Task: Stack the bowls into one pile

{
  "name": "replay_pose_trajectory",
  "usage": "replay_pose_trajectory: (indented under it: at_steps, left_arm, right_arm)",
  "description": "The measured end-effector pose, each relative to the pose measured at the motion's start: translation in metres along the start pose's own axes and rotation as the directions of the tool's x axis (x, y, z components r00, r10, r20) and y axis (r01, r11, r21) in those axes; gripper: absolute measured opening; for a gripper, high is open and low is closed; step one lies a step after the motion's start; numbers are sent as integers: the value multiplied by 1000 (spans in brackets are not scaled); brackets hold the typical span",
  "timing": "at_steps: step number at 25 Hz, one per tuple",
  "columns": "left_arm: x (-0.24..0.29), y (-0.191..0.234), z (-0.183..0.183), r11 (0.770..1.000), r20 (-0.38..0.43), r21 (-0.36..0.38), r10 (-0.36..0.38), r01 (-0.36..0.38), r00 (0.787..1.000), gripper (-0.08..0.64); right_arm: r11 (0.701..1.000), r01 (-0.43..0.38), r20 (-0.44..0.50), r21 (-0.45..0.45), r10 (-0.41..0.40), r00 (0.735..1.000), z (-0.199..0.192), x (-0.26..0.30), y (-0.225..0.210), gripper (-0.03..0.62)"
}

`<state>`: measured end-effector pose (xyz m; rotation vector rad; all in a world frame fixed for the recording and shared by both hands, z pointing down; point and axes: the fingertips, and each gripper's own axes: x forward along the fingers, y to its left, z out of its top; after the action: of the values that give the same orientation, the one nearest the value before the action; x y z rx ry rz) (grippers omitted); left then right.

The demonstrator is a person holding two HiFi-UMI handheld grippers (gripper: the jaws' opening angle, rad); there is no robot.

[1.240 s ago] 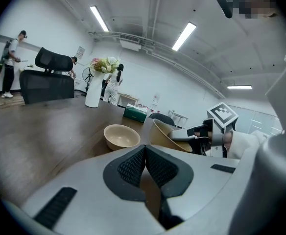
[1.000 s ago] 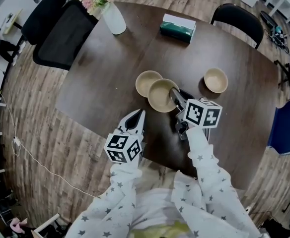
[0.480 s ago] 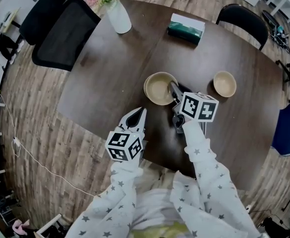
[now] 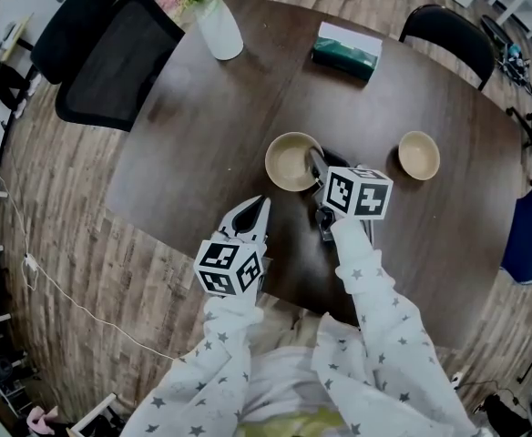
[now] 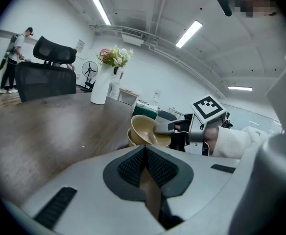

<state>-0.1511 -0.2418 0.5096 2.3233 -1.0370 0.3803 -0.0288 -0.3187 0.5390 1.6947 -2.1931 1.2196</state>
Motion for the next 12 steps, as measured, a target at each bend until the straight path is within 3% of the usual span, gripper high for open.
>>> replay_pose_trajectory:
  at_steps: [12]
  left_arm:
    - [2, 8, -2, 999, -11, -2, -32, 32, 999, 26]
  right_arm:
    - [993, 42, 1, -112, -42, 999, 1, 4, 9, 44]
